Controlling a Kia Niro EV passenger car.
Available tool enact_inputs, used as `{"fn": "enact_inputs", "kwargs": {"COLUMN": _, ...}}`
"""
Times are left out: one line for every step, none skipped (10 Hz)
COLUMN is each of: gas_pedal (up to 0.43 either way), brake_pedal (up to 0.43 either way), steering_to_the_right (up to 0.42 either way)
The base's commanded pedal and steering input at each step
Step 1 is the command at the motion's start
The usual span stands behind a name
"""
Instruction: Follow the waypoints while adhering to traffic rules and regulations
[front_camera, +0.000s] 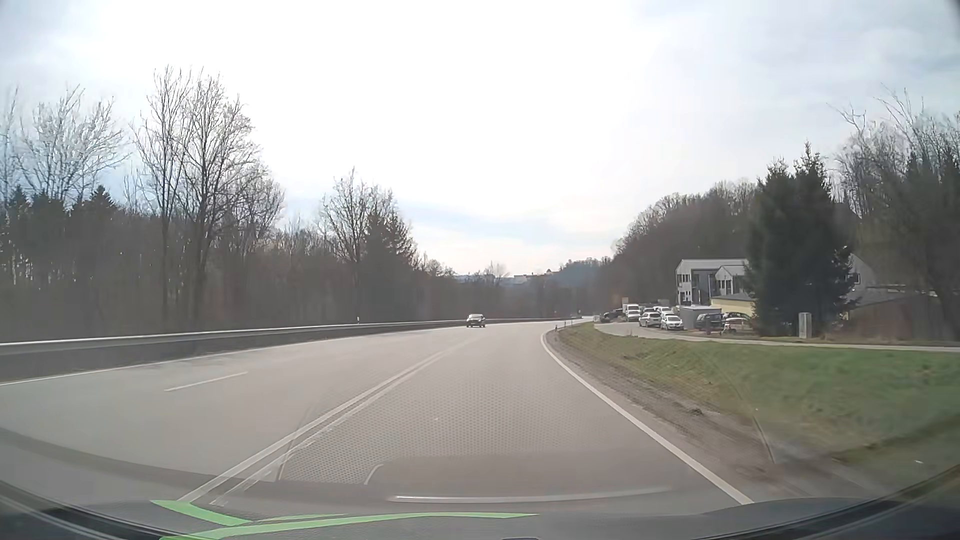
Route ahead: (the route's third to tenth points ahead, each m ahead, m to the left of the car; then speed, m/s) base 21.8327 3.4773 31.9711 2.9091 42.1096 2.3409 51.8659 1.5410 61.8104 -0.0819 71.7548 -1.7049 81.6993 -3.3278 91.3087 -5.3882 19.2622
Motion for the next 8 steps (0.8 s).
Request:
{"fn": "enact_inputs", "kwargs": {"gas_pedal": 0.02, "brake_pedal": 0.0, "steering_to_the_right": 0.014}}
{"fn": "enact_inputs", "kwargs": {"gas_pedal": 0.028, "brake_pedal": 0.0, "steering_to_the_right": 0.014}}
{"fn": "enact_inputs", "kwargs": {"gas_pedal": 0.028, "brake_pedal": 0.0, "steering_to_the_right": 0.014}}
{"fn": "enact_inputs", "kwargs": {"gas_pedal": 0.028, "brake_pedal": 0.0, "steering_to_the_right": 0.014}}
{"fn": "enact_inputs", "kwargs": {"gas_pedal": 0.028, "brake_pedal": 0.0, "steering_to_the_right": 0.014}}
{"fn": "enact_inputs", "kwargs": {"gas_pedal": 0.039, "brake_pedal": 0.0, "steering_to_the_right": 0.014}}
{"fn": "enact_inputs", "kwargs": {"gas_pedal": 0.039, "brake_pedal": 0.0, "steering_to_the_right": 0.014}}
{"fn": "enact_inputs", "kwargs": {"gas_pedal": 0.039, "brake_pedal": 0.0, "steering_to_the_right": 0.014}}
